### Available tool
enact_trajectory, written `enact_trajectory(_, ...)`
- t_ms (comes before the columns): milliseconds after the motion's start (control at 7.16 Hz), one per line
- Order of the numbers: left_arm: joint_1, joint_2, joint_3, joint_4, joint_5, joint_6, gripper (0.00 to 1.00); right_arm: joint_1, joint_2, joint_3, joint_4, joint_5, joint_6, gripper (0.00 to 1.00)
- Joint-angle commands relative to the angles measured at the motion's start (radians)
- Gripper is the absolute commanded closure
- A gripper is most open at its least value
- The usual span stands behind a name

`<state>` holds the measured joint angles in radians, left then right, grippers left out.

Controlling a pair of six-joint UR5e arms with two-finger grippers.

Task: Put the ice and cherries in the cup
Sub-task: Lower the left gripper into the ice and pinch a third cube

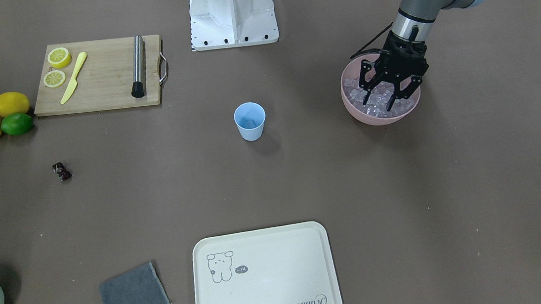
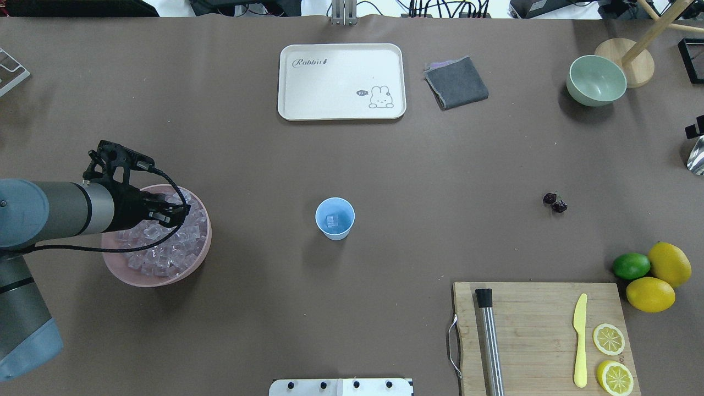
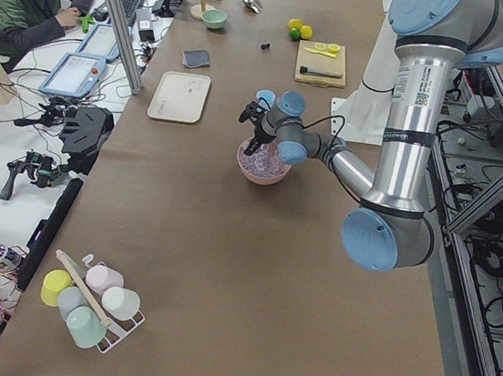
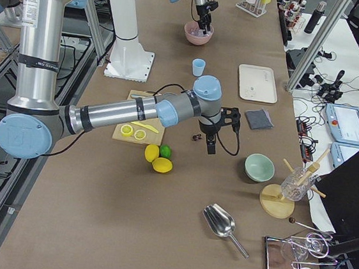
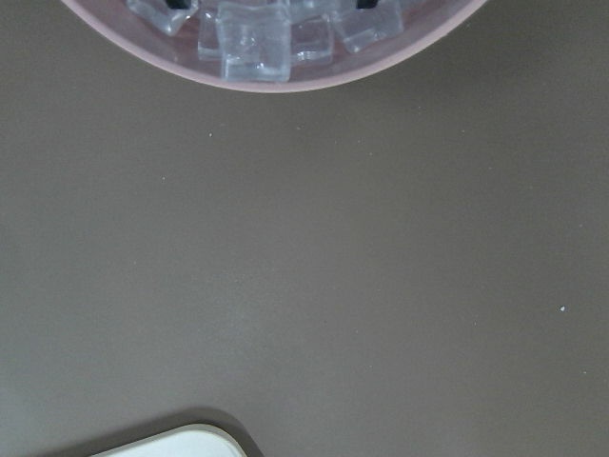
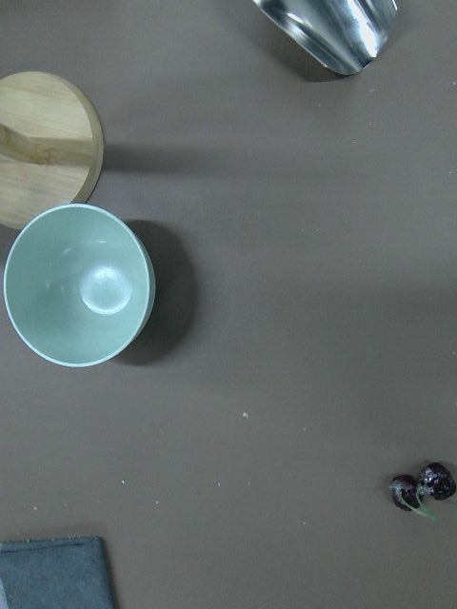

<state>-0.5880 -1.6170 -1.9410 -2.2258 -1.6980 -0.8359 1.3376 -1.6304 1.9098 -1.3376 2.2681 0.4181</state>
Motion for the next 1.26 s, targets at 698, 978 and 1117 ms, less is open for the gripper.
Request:
enact_trajectory(698,0.004,-0.014,0.007,-0.002,0.0,-0.003,0.54,0.0,0.003,0.0,0.0,0.001,-0.001,0.0)
enact_trajectory(978,0.004,-0.014,0.007,0.0,0.0,-0.003,0.64,0.0,0.001,-0.002,0.0,0.001,-0.001,0.0)
enact_trajectory(1117,0.004,-0.014,0.007,0.0,0.0,-0.003,0.66,0.0,0.001,0.0,0.0,0.001,-0.001,0.0)
